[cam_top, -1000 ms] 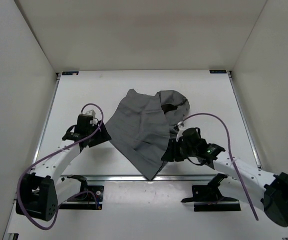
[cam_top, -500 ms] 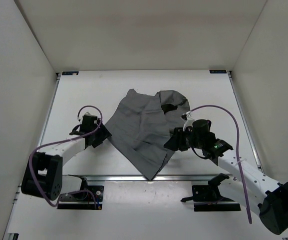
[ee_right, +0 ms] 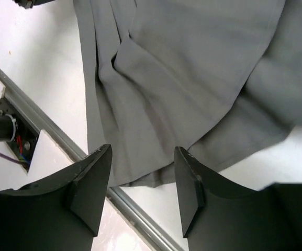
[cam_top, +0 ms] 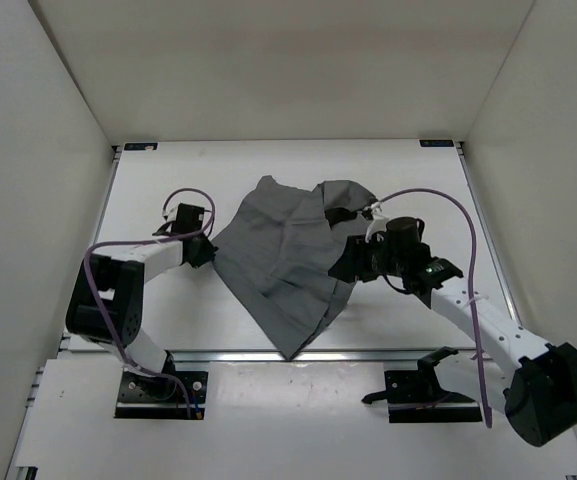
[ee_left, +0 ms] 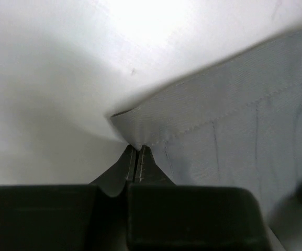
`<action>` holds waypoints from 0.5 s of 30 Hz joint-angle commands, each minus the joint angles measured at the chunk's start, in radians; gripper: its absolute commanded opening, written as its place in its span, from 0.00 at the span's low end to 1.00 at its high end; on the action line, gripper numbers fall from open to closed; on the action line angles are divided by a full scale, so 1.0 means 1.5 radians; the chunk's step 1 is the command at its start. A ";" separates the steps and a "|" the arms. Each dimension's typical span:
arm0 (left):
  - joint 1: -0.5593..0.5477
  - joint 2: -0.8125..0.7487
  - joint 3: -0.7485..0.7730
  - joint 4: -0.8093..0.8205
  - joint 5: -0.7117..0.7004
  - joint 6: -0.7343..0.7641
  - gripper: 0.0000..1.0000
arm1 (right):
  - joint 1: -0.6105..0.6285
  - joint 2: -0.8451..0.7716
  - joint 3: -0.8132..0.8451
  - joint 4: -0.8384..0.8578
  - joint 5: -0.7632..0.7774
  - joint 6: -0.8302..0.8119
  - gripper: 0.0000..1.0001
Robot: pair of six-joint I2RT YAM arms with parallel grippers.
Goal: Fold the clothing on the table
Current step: Flatten the skirt out
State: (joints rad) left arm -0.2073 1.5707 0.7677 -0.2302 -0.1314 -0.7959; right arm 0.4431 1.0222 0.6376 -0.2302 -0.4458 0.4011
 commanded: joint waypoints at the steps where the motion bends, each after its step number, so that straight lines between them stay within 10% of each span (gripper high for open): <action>1: 0.011 0.080 0.151 -0.140 -0.052 0.165 0.00 | 0.005 0.086 0.099 0.037 0.020 -0.054 0.49; 9: 0.057 0.106 0.240 -0.242 -0.162 0.333 0.00 | 0.021 0.514 0.507 -0.033 0.081 -0.156 0.67; 15: 0.072 0.114 0.254 -0.245 -0.161 0.392 0.00 | 0.018 0.968 1.158 -0.238 0.083 -0.205 0.66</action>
State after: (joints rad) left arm -0.0990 1.7527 1.1133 -0.5713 -0.3363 -0.2874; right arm 0.4702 2.2803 2.0716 -0.4320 -0.3298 0.1616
